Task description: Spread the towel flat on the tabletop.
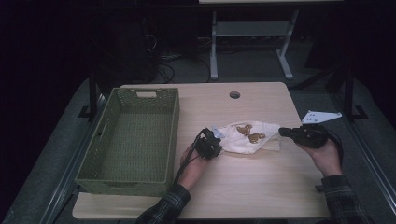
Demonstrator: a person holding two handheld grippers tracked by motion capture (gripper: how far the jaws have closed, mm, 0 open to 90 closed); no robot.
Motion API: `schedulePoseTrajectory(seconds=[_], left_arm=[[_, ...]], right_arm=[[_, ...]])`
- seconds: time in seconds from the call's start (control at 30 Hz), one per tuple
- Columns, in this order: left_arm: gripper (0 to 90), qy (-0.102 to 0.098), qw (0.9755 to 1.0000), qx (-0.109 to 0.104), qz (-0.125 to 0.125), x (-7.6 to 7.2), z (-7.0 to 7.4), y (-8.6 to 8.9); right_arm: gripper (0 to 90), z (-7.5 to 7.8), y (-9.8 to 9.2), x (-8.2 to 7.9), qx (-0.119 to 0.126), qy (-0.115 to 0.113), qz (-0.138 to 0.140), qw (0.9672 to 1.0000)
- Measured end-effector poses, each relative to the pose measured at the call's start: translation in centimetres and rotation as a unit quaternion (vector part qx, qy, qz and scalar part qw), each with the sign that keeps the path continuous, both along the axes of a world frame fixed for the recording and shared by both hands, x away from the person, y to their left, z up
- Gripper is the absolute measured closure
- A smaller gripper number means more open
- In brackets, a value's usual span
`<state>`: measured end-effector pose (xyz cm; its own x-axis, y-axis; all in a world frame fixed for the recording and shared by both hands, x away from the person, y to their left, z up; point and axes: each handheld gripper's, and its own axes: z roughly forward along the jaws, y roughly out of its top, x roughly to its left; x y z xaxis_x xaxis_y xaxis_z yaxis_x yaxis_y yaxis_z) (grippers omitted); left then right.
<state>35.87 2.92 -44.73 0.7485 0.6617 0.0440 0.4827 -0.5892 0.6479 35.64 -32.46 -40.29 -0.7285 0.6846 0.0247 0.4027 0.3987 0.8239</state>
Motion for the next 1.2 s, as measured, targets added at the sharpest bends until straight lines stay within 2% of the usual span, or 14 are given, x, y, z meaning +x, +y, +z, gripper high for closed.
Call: schedulePoseTrajectory(seconds=[0.07, 0.17, 0.27, 0.33, 0.5, 0.63, 0.77, 0.87, 0.97, 1.13, 1.2], left_arm=[[85.4, -0.003, 0.9997, -0.023, 0.008, -0.2, 1.1, 0.7], [84.7, -0.019, 0.9983, -0.046, 0.030, -0.3, 2.8, 1.5], [84.3, -0.024, 0.9971, -0.051, 0.052, -0.1, 3.1, 2.0], [84.3, -0.026, 0.9973, -0.030, 0.061, 0.1, 2.8, 2.0], [82.6, -0.015, 0.9976, -0.005, 0.068, 0.5, 1.4, 1.9], [74.2, -0.034, 0.9969, -0.012, 0.070, 0.0, 2.1, 1.9], [70.6, -0.036, 0.9977, -0.043, 0.038, -0.6, 2.9, 1.2], [68.0, -0.025, 0.9986, -0.046, 0.001, -1.1, 2.8, -0.1], [66.0, -0.017, 0.9991, -0.031, -0.026, -1.4, 2.2, -1.5], [61.3, -0.002, 0.9990, -0.013, -0.043, -1.3, 0.5, -3.1], [60.3, -0.005, 0.9989, -0.001, -0.046, -1.0, -0.1, -3.4]], right_arm=[[87.5, 0.1, -0.4, 0.0, 0.000, 0.000, -0.007, 1.0000], [87.5, 0.1, -1.3, -0.1, 0.000, 0.000, -0.021, 0.9998], [87.7, 0.0, -2.4, -0.2, 0.003, 0.001, -0.034, 0.9994], [87.7, 0.0, -3.0, -0.2, -0.001, 0.001, -0.045, 0.9990], [87.7, -0.4, -3.7, -0.1, -0.003, 0.004, -0.053, 0.9986], [87.7, -0.5, -3.6, -0.1, -0.009, 0.007, -0.056, 0.9984], [87.7, -0.7, -3.7, -0.1, -0.010, 0.010, -0.056, 0.9984], [87.7, -0.9, -3.6, -0.1, -0.013, 0.010, -0.054, 0.9984], [87.7, -0.9, -3.5, -0.1, -0.013, 0.013, -0.053, 0.9984], [87.7, -1.0, -3.4, -0.1, -0.013, 0.014, -0.051, 0.9985], [87.7, -1.1, -3.3, 0.0, -0.014, 0.014, -0.049, 0.9986]])
